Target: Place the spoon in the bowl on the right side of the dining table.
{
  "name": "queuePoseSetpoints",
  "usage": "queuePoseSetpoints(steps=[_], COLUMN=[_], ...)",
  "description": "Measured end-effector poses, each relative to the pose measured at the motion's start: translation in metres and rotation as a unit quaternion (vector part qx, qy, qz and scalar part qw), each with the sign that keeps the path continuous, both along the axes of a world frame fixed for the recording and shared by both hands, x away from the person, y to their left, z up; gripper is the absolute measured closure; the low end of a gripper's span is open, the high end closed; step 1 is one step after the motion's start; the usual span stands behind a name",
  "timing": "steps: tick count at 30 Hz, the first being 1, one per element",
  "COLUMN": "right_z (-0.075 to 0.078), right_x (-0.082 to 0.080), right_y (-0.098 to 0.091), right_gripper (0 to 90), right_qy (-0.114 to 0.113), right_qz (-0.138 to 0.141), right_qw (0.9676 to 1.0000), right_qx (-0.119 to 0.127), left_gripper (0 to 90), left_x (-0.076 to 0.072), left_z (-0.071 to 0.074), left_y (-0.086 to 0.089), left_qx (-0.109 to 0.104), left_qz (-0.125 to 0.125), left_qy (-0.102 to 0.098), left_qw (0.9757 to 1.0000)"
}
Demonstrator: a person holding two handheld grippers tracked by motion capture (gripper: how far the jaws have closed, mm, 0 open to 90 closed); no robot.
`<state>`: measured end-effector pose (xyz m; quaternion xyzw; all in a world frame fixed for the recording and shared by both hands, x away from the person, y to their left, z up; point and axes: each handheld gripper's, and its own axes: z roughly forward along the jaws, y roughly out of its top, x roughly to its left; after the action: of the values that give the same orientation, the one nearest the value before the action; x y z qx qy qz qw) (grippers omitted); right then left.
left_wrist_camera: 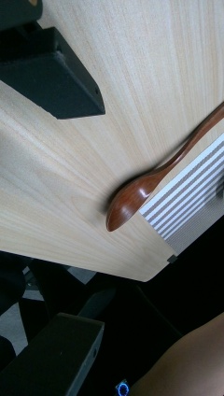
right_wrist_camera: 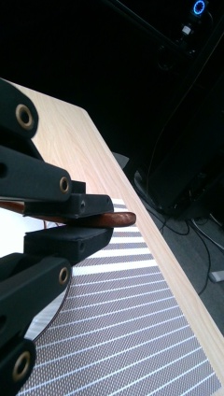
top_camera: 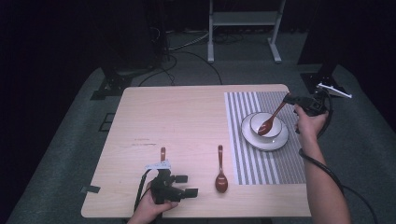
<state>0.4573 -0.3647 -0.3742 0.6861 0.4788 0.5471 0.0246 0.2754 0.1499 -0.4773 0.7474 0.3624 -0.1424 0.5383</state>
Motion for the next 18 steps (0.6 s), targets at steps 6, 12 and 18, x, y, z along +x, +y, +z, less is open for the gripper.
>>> queuePoseSetpoints(steps=[6,12,18], right_z=[-0.004,-0.006,-0.011], right_x=[-0.001,-0.001,-0.002], right_y=[-0.003,-0.006,-0.007], right_gripper=[83.2,83.2,83.2], right_qy=[0.0,0.001,0.003], right_qz=[-0.006,-0.014,-0.018], right_qw=[1.0,0.9999,0.9998], right_qx=[0.003,0.001,0.003], left_gripper=[0.0,0.0,0.0], left_x=[0.0,0.0,-0.001], left_z=[0.0,0.0,0.001], left_y=[0.0,0.0,0.0], left_qx=[0.0,0.0,-0.001], left_qz=[0.0,0.001,0.002], left_qy=[0.0,-0.001,-0.002], left_qw=[1.0,1.0,1.0])
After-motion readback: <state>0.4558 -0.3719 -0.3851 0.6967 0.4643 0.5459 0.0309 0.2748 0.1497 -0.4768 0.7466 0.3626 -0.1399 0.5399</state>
